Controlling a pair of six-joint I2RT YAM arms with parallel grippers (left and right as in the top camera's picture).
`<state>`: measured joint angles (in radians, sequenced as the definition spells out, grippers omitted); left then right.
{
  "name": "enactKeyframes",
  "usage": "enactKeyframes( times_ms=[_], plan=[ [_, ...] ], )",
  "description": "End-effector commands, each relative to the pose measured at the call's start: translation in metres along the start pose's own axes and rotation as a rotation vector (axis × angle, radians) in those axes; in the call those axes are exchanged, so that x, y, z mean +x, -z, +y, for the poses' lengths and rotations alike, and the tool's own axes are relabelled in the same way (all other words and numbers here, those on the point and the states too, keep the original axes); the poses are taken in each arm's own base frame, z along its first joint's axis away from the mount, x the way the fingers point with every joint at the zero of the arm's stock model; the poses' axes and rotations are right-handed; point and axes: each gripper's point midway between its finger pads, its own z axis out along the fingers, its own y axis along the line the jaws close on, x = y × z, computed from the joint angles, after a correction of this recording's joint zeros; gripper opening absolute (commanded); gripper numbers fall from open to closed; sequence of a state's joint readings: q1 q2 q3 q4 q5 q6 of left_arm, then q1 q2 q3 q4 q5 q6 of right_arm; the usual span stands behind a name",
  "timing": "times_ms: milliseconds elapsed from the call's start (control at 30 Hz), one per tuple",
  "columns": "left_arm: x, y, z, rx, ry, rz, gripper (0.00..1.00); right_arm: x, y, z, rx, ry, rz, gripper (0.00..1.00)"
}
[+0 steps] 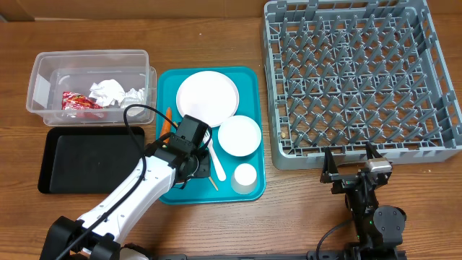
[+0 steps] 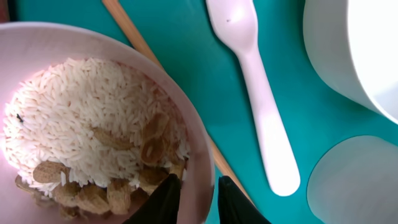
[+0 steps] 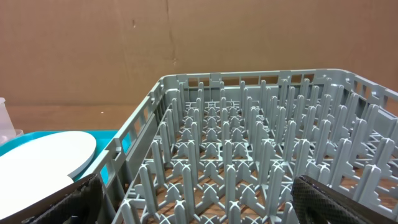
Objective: Sort waste into correct bins and load items into the dishwasher
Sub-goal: 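Lower the left gripper onto the rim of the pink rice bowl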
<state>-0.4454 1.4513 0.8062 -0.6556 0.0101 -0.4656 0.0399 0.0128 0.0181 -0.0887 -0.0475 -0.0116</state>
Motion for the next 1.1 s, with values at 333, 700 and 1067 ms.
enactKeyframes(
  times_ms=[333, 700, 1067],
  plan=[
    [0.0029, -0.0040, 0.0053, -0.026, 0.000, -0.003, 0.24, 0.0009, -0.0001, -0.0007, 0.002, 0.004, -0.007, 1.00],
    [0.0028, -0.0040, 0.0053, -0.025, 0.000, -0.003, 0.12, 0.0009, -0.0001, -0.0007, 0.002, 0.004, -0.007, 1.00],
    [0.0011, -0.0038, 0.0075, -0.037, -0.040, -0.011, 0.23, 0.0009, -0.0001, -0.0007, 0.002, 0.004, -0.007, 1.00]
  ],
)
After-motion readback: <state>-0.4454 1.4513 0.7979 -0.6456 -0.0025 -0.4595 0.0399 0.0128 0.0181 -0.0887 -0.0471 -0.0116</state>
